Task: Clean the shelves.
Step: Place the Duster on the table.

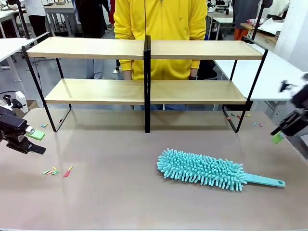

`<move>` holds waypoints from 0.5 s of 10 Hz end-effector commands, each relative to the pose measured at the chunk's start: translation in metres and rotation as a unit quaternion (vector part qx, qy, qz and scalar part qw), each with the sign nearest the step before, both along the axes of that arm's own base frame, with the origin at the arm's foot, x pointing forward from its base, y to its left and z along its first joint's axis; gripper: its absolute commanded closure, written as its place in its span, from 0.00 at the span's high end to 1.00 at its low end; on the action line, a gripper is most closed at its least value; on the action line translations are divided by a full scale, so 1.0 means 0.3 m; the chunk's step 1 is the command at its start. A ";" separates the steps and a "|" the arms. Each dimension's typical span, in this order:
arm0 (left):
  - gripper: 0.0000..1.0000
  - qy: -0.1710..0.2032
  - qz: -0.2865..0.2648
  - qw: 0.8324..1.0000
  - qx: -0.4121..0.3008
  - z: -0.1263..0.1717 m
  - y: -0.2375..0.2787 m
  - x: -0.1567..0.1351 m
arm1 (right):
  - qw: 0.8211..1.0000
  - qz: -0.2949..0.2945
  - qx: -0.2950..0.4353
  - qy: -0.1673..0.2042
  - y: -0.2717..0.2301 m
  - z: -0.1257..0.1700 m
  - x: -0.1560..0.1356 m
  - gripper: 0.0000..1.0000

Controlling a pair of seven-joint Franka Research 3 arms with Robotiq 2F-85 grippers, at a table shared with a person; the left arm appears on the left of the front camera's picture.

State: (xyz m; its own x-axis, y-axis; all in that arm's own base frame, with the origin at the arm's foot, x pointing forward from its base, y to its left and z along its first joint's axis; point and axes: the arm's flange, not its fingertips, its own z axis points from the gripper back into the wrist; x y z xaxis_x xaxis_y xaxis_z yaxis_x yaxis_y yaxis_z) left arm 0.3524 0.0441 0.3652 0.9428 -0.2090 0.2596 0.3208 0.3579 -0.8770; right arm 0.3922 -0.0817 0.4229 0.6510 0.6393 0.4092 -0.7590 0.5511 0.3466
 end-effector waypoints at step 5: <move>1.00 -0.035 0.028 0.998 -0.049 0.044 -0.036 0.011 | 0.938 -0.012 0.321 0.132 0.060 -0.056 -0.289 1.00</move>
State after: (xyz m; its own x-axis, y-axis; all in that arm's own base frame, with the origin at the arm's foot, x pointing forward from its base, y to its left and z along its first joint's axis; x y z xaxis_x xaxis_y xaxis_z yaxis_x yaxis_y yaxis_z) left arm 0.3556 0.0374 0.3744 0.9361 -0.1778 0.3036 0.3468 0.3202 -0.8816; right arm 0.2978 -0.0526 0.4041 0.7269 0.4216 0.5421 -0.6472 0.1566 0.7461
